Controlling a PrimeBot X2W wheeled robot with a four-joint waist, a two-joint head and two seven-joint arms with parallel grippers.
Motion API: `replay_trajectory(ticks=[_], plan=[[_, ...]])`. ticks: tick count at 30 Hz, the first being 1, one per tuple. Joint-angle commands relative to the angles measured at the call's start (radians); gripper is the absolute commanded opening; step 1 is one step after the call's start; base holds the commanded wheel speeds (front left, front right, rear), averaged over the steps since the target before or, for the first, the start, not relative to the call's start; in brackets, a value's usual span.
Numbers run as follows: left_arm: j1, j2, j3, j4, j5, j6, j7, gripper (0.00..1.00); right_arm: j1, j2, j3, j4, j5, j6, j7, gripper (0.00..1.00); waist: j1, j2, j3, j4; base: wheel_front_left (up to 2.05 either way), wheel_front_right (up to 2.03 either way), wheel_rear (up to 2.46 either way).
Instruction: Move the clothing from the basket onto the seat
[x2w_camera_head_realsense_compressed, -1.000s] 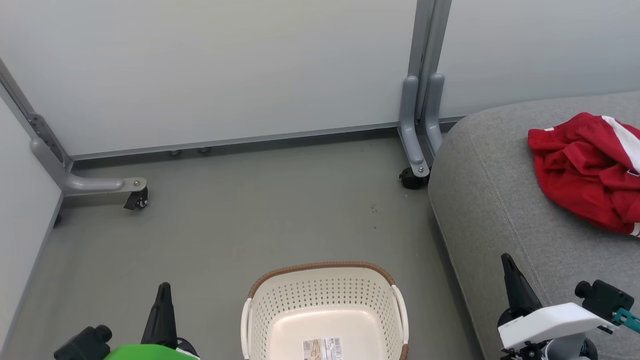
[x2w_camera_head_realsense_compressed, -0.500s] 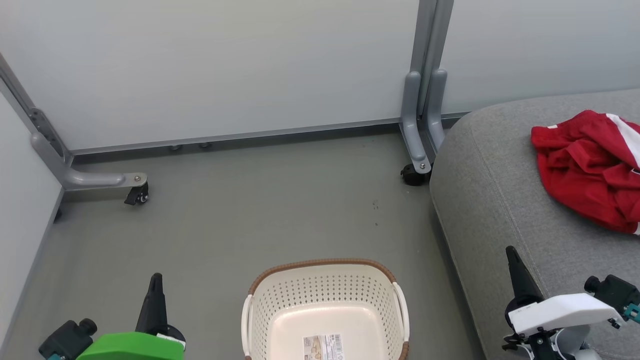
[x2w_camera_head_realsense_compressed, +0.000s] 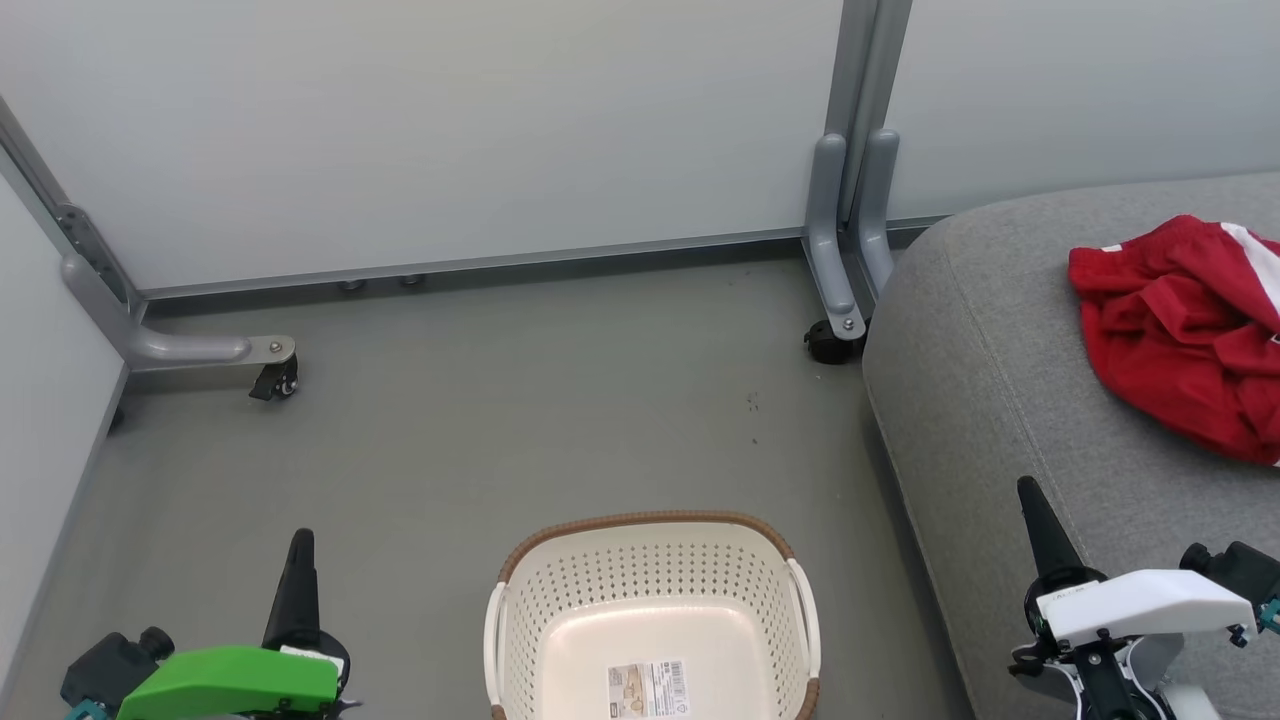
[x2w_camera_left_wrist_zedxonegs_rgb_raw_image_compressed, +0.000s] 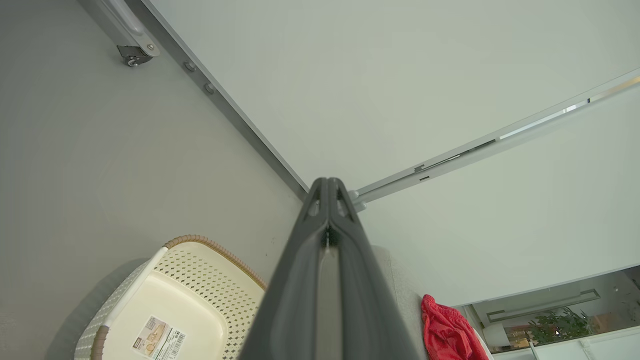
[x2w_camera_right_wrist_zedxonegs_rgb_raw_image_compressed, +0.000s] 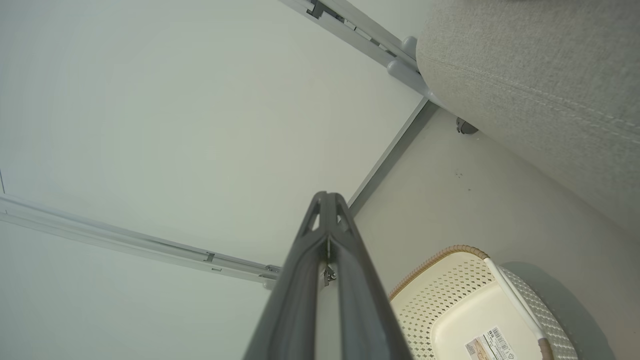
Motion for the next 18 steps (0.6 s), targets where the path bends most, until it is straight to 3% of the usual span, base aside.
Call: replay_trajectory(ticks=[1,18], plan=[[-0.034,0.006,0.007,-0.005,-0.031,-0.009,0.007,0.0,-0.026,0.002,-0.008,-0.005,0.028,0.0,0.008,0.0,0.0,0.0,0.001,0.001,0.0,0.0,0.0],[-0.068,0.005,0.035,0.012,-0.188,-0.023,0.051,0.0,-0.05,0.011,-0.038,0.005,0.179,0.0,0.051,0.0,0.0,0.0,0.015,0.006,0.0,0.0,0.0]])
